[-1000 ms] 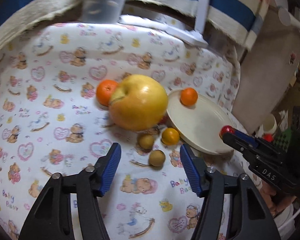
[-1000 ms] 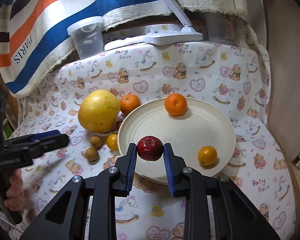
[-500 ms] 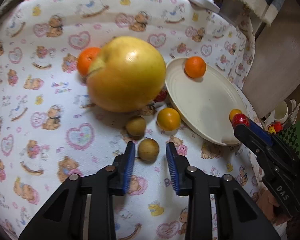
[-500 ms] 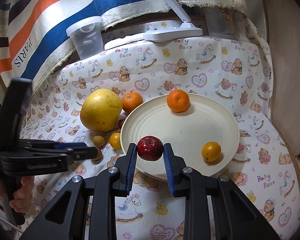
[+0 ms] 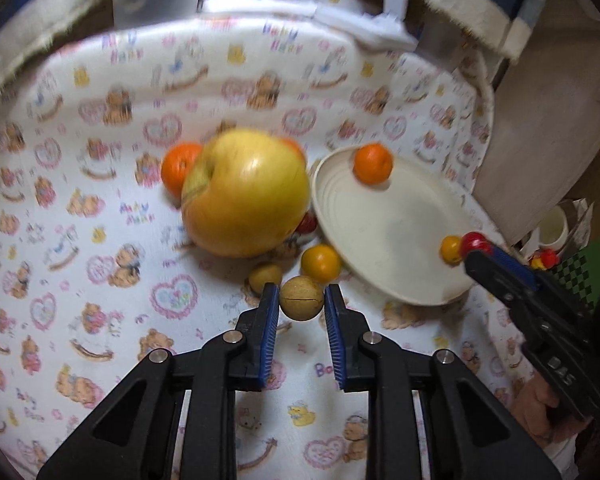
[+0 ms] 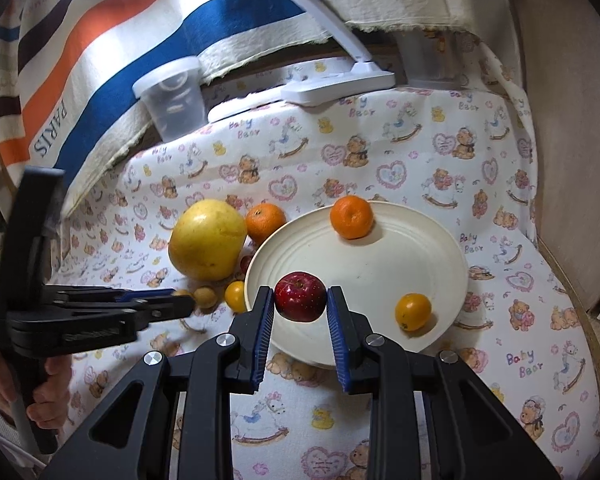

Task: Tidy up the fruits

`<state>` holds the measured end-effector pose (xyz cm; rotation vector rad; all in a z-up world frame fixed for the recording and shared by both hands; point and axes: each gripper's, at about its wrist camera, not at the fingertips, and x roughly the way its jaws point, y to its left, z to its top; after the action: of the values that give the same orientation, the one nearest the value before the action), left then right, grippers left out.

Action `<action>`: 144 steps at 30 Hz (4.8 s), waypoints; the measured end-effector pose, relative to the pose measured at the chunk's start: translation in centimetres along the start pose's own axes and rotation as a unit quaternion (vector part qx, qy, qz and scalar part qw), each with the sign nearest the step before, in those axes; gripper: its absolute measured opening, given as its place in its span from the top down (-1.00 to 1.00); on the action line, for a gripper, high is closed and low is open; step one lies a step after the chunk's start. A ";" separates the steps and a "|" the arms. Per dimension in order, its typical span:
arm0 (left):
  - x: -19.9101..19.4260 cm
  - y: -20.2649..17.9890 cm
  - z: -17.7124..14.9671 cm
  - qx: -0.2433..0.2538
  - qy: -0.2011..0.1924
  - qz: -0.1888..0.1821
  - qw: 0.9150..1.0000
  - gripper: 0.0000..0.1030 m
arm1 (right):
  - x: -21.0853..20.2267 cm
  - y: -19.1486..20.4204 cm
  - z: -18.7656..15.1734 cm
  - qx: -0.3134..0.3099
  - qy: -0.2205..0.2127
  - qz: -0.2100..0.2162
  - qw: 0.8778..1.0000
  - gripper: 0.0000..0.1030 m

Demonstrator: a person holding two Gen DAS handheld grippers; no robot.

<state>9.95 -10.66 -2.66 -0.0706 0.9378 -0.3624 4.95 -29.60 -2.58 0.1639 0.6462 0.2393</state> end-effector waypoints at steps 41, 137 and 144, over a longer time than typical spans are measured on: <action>3.9 -5.0 1.8 0.036 0.035 0.002 0.999 0.56 | 2.6 -2.8 -0.4 0.025 0.124 -0.058 0.990 0.45; -11.7 6.3 -2.7 -0.048 -0.302 0.138 0.942 -0.99 | -1.4 6.6 -0.4 -0.149 -0.084 -0.036 0.985 -0.98; -12.7 7.7 -2.6 -0.069 -0.312 0.141 0.937 -0.99 | 2.9 11.8 0.5 -0.269 -0.016 -0.048 0.962 -0.98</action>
<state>3.17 1.01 3.99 -0.1660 0.3314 0.0044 5.49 -17.52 -1.18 -0.3852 0.5352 0.3090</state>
